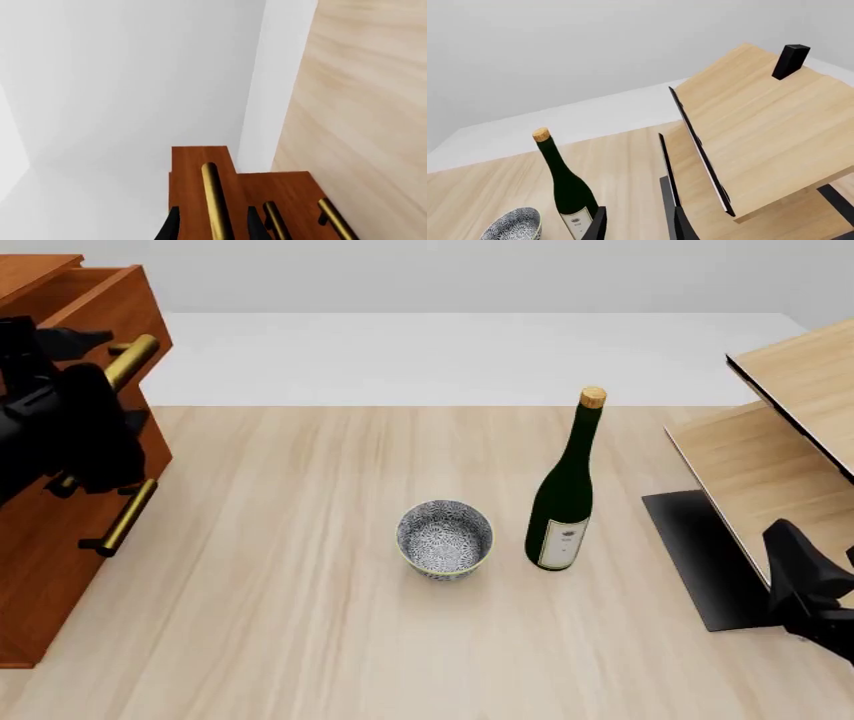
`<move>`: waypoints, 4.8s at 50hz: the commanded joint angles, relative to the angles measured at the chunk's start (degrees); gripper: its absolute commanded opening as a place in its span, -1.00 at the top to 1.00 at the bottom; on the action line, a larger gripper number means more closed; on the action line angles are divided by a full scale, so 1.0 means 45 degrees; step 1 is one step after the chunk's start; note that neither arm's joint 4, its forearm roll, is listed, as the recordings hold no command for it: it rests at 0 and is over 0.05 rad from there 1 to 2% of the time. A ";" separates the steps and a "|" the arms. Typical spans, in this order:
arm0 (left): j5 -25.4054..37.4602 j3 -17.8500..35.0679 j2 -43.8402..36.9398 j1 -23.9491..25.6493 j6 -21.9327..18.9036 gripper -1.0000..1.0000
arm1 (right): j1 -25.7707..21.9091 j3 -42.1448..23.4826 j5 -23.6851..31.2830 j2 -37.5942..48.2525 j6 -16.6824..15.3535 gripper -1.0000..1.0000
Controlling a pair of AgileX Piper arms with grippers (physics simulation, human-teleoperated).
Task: Close the bottom drawer of the cabinet and open the top drawer.
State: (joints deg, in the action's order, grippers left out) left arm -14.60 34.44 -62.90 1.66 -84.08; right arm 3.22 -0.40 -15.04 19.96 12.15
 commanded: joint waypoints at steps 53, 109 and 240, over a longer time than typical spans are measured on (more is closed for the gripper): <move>1.2262 1.3387 -0.1413 -0.0625 1.2643 -1.00 | 0.0034 0.0000 -0.0066 0.0081 0.0123 -1.00; 1.3489 0.9010 0.0224 -0.1993 1.9119 -1.00 | -0.0171 0.0008 0.0867 -0.1049 -0.0354 -1.00; 1.1025 0.6327 -0.1152 0.2335 2.2049 -1.00 | -0.0104 0.0027 0.0766 -0.0980 -0.0380 -1.00</move>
State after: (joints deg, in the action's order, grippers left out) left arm 35.43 62.45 -66.77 8.69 14.14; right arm 2.66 -0.35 -11.23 15.24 10.37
